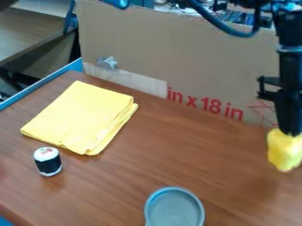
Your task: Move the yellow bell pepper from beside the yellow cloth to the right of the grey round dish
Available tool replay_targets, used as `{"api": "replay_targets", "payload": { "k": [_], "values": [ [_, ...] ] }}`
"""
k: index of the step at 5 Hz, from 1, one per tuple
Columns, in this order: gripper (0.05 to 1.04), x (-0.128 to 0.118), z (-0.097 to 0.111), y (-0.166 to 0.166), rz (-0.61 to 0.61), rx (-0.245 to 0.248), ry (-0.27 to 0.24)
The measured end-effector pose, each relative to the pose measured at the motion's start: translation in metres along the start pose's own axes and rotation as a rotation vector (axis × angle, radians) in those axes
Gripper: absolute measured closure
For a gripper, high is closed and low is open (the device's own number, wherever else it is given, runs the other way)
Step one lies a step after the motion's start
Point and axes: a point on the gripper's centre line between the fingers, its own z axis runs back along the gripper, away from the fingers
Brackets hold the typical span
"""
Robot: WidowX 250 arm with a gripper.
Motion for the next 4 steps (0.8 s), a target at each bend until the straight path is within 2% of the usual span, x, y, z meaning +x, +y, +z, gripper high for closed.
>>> {"api": "replay_targets", "payload": {
  "k": [1, 2, 3, 4],
  "values": [
    [0.973, -0.02, -0.023, -0.009, 0.014, 0.003, 0.091],
    [0.973, -0.041, -0.039, -0.023, 0.018, 0.004, 0.141],
    [0.973, -0.049, -0.043, -0.028, 0.042, -0.022, 0.146],
    [0.973, -0.051, -0.045, -0.035, 0.047, -0.017, 0.152]
  ]
}}
